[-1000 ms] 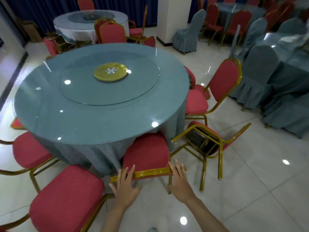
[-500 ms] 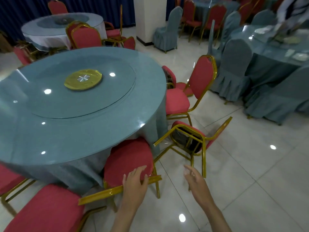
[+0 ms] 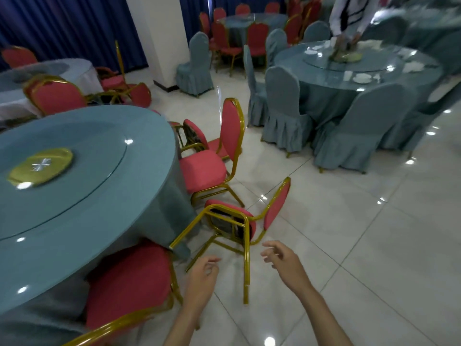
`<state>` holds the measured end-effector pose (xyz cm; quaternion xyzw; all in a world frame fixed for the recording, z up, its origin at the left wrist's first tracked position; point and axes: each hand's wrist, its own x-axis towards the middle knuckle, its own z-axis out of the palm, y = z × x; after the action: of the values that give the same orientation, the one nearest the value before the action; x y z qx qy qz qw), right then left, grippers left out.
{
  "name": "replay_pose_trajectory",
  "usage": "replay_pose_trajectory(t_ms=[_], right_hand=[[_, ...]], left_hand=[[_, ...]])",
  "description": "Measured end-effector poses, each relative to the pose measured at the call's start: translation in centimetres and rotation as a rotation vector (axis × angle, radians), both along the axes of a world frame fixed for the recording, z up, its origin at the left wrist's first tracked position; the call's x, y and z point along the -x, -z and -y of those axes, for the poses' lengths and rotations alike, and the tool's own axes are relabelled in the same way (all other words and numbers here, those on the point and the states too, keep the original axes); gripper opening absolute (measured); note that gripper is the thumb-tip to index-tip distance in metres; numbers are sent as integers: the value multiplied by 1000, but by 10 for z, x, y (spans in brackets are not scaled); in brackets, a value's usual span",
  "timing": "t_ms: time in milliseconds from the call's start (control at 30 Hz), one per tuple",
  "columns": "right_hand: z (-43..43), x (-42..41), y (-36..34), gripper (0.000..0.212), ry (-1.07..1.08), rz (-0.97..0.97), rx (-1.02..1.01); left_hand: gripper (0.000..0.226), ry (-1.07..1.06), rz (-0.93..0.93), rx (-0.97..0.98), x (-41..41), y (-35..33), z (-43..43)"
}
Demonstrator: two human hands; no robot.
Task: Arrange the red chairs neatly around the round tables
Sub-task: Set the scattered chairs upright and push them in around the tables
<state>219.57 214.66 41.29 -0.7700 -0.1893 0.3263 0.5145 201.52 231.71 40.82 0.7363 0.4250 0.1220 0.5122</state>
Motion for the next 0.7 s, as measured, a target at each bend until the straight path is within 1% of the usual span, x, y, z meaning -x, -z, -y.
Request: replay_pose_trajectory(t_ms=[133, 233, 300, 433, 533, 600, 667, 700], right_hand=[[6, -67, -12, 19, -6, 32, -18], [7, -113, -16, 23, 14, 38, -36], [7, -140, -18, 21, 16, 34, -44], [0, -206, -14, 20, 1, -13, -19], [-12, -266, -7, 20, -9, -32, 2], [-21, -305, -1, 22, 5, -38, 17], [-27, -339, 2, 24, -14, -53, 50], [-29, -351, 1, 24, -23, -61, 58]], left_hand=[[28, 85, 35, -33, -70, -12, 9], [22, 113, 46, -50, -120, -11, 13], [19, 118, 51, -48, -152, -7, 17], [19, 77, 45, 27, -223, 12, 12], [16, 27, 112, 120, -285, 23, -4], [13, -30, 145, 139, -326, 26, -13], [17, -79, 160, 125, -363, 29, -17], [21, -67, 163, 110, -375, 29, -18]])
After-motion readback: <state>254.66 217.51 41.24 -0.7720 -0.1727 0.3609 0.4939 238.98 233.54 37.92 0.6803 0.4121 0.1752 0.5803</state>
